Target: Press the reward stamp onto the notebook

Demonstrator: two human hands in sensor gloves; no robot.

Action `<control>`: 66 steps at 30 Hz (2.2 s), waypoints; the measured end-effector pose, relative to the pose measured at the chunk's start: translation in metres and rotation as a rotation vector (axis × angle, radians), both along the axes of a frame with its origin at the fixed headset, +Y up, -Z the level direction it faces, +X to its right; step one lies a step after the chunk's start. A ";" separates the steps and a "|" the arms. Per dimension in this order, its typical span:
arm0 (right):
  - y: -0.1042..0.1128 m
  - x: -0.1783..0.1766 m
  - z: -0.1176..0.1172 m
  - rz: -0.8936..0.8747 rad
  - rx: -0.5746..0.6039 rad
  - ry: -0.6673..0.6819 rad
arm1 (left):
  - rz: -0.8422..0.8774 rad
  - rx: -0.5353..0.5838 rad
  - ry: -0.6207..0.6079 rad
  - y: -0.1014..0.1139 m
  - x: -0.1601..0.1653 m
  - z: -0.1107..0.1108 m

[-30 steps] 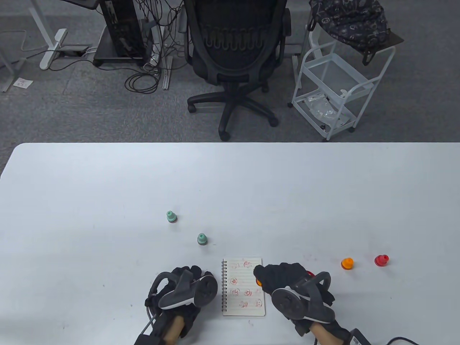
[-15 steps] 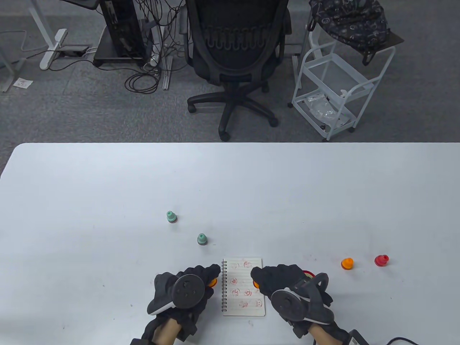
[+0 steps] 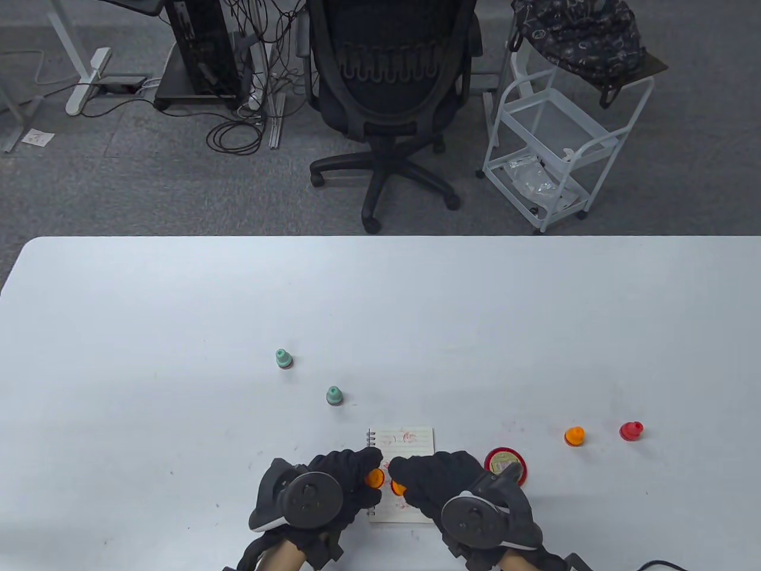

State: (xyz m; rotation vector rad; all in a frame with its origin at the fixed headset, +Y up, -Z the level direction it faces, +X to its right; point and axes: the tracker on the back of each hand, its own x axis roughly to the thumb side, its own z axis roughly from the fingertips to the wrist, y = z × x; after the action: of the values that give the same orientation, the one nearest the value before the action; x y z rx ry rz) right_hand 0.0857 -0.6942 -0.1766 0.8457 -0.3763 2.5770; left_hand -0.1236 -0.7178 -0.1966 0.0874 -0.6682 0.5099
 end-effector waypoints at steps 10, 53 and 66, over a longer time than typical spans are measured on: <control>-0.002 -0.005 0.004 -0.002 0.024 0.031 | -0.018 0.003 -0.097 -0.003 0.010 0.004; -0.002 0.103 -0.053 0.443 -0.147 -0.496 | -0.411 0.056 0.098 -0.008 -0.050 -0.009; -0.041 0.120 -0.073 0.675 -0.206 -0.686 | -0.453 0.055 0.091 -0.007 -0.049 -0.008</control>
State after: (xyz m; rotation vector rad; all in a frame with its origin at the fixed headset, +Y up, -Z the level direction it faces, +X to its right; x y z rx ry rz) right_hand 0.2059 -0.7349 -0.2495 -0.0459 0.0151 3.4157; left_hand -0.1730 -0.7250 -0.2042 0.0096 -0.5898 0.0513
